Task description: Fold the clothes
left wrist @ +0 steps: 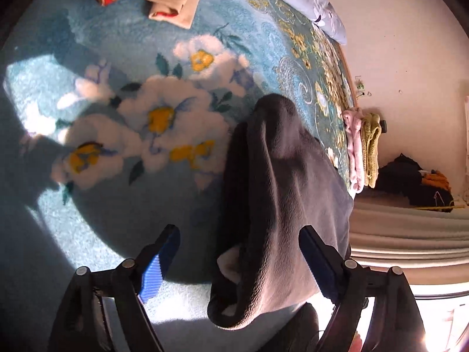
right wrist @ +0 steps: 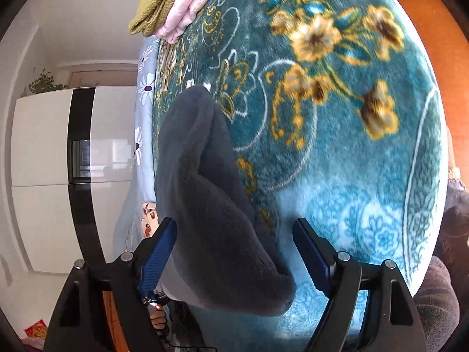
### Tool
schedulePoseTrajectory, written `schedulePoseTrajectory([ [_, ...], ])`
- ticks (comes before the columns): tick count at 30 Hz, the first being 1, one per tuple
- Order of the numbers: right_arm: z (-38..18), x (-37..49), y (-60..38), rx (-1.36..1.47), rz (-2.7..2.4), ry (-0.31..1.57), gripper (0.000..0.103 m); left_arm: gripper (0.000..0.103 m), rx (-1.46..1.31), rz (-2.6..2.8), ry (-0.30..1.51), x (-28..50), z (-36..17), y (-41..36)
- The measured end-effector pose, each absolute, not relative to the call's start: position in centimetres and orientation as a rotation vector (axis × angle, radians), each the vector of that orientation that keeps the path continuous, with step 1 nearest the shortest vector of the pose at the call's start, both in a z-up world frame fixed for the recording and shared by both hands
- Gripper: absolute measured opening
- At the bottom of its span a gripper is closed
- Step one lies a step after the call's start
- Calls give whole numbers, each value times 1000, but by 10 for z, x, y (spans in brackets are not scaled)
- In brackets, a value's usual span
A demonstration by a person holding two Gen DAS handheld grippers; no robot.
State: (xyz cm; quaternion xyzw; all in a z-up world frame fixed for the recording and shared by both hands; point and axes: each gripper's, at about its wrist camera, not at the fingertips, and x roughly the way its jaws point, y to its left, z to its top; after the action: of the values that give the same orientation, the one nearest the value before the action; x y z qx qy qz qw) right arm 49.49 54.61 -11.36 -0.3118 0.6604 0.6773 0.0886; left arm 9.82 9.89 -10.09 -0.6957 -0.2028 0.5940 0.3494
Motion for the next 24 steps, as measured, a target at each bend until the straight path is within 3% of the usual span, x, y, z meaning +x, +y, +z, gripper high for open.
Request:
schedulePoseTrajectory([
  [3, -118, 495, 543, -868, 2033, 2049, 102, 91, -1814, 1436, -568, 106, -115, 110],
  [8, -114, 489, 535, -929, 2066, 2031, 103, 92, -1814, 1405, -536, 118, -120, 120],
  [18, -123, 501, 496, -865, 1981, 2071, 103, 92, -1818, 1437, -868, 176, -134, 85],
  [22, -125, 500, 491, -825, 1955, 2072, 103, 101, -1748, 1492, -912, 184, -130, 93],
  [24, -125, 496, 491, -788, 1947, 2088, 103, 101, -1713, 1474, -899, 182, -127, 105],
])
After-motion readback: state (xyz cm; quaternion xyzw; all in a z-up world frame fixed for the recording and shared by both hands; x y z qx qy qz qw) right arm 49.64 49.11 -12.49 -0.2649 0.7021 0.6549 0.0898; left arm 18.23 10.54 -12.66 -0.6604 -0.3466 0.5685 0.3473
